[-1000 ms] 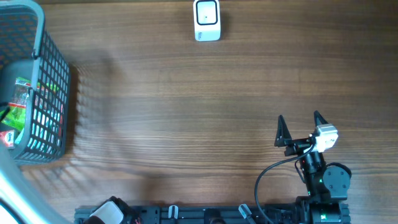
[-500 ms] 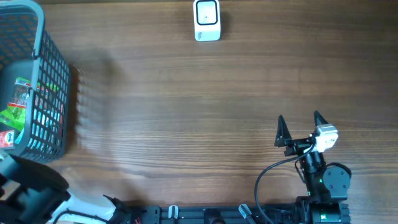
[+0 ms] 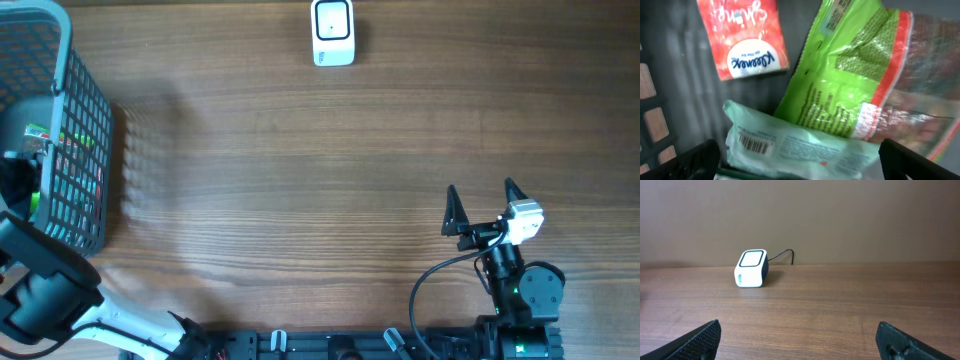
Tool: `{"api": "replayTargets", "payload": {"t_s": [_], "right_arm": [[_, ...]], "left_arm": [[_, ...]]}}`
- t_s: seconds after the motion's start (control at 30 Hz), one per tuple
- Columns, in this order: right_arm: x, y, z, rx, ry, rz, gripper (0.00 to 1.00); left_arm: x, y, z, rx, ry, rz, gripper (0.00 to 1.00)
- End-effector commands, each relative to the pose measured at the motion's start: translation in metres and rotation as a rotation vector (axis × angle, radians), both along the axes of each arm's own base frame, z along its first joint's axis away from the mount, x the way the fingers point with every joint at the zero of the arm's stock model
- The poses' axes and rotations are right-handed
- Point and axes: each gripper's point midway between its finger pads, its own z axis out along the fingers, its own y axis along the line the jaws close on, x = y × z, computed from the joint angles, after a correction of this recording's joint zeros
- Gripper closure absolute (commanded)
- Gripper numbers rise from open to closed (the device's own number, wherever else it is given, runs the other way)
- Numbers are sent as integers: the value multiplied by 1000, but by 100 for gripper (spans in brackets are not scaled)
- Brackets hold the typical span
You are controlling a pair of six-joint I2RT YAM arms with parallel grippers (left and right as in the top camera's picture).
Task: Scan the item barcode
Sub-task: 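Reach the left gripper into the basket and grasp the mint-green wipes pack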
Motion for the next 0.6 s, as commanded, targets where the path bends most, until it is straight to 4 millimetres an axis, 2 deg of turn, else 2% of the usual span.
{"api": "replayTargets", "payload": {"t_s": [0.0, 0.13, 0.47, 0.5, 0.53, 0.57], "right_arm": [[0, 0, 2, -6, -9, 4, 0], [0, 0, 1, -6, -9, 4, 0], [0, 0, 2, -6, -9, 4, 0], [0, 0, 1, -6, -9, 4, 0], [0, 0, 2, -6, -9, 3, 0], [0, 0, 2, -7, -9, 4, 0]], "left_arm": [[-5, -5, -22, -15, 10, 11, 0], [-5, -5, -37, -4, -3, 11, 0], [-8, -17, -54, -47, -10, 3, 0], [-8, -17, -54, -47, -10, 3, 2], [-8, -17, -55, -48, -10, 4, 12], [-8, -17, -55, -48, -10, 3, 27]]}}
